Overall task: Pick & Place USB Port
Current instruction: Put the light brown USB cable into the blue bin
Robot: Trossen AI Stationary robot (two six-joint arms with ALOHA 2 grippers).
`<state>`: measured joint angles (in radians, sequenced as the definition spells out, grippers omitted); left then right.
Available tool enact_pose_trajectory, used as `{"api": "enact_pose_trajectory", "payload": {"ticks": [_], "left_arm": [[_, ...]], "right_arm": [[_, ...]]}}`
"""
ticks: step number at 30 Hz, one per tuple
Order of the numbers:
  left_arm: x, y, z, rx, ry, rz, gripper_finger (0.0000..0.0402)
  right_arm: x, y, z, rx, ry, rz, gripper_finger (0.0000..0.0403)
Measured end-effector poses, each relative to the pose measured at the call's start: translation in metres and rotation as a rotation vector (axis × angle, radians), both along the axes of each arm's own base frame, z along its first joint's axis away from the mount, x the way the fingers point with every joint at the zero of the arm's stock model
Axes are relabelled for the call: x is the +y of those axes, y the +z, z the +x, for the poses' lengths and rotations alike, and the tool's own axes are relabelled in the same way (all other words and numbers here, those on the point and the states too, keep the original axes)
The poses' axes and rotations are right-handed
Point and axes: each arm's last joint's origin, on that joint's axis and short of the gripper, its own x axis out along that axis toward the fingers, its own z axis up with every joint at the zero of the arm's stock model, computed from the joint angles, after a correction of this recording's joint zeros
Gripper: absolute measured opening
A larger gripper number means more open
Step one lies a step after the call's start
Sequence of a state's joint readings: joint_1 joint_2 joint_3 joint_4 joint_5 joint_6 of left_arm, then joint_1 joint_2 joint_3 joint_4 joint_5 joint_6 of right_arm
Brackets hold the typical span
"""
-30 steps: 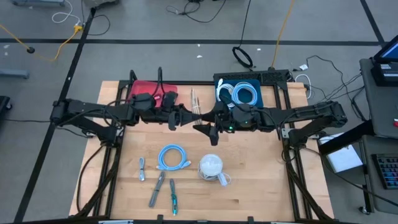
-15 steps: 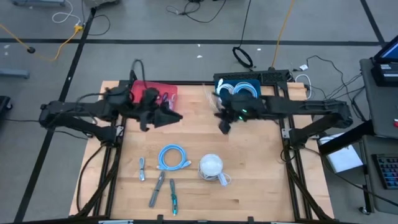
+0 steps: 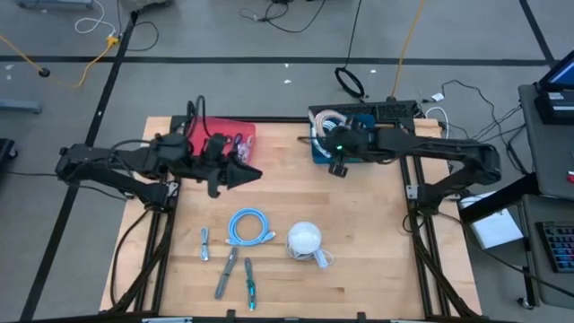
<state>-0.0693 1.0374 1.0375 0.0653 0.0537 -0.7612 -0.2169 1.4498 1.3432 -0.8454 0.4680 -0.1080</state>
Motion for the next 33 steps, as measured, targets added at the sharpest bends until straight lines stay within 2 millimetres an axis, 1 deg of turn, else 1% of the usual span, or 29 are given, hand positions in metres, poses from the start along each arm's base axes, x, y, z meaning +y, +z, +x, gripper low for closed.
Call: {"api": "enact_pose_trajectory", "payload": {"ticks": [3,6,10,13,17,23,33], "left_arm": [[-0.002,0.002,0.0,-0.012,-0.006,-0.002,0.0064],[-0.006,-0.003,0.002,0.024,-0.024,-0.002,0.0059],[-0.015,-0.002,0.0,0.024,-0.043,-0.007,0.0058],[-0.023,-0.004,-0.001,0.037,-0.064,-0.009,0.0058],[-0.033,-0.004,-0.003,0.045,-0.052,-0.01,0.0058],[-0.039,-0.005,-0.005,0.049,-0.041,-0.011,0.0058],[-0.038,-0.006,-0.004,0.055,-0.03,-0.005,0.0058]], "right_arm": [[-0.008,-0.031,0.004,0.128,0.06,-0.013,0.0033],[-0.015,-0.048,0.005,0.137,0.073,-0.054,0.0033],[-0.023,-0.08,-0.005,0.193,0.057,-0.08,0.0033],[-0.032,-0.092,-0.013,0.186,0.005,-0.083,0.0033],[-0.037,-0.117,-0.029,0.238,-0.022,-0.029,0.0033],[-0.041,-0.128,-0.034,0.177,-0.062,-0.012,0.0033],[-0.042,-0.124,-0.023,0.022,-0.059,0.006,0.0033]]}}
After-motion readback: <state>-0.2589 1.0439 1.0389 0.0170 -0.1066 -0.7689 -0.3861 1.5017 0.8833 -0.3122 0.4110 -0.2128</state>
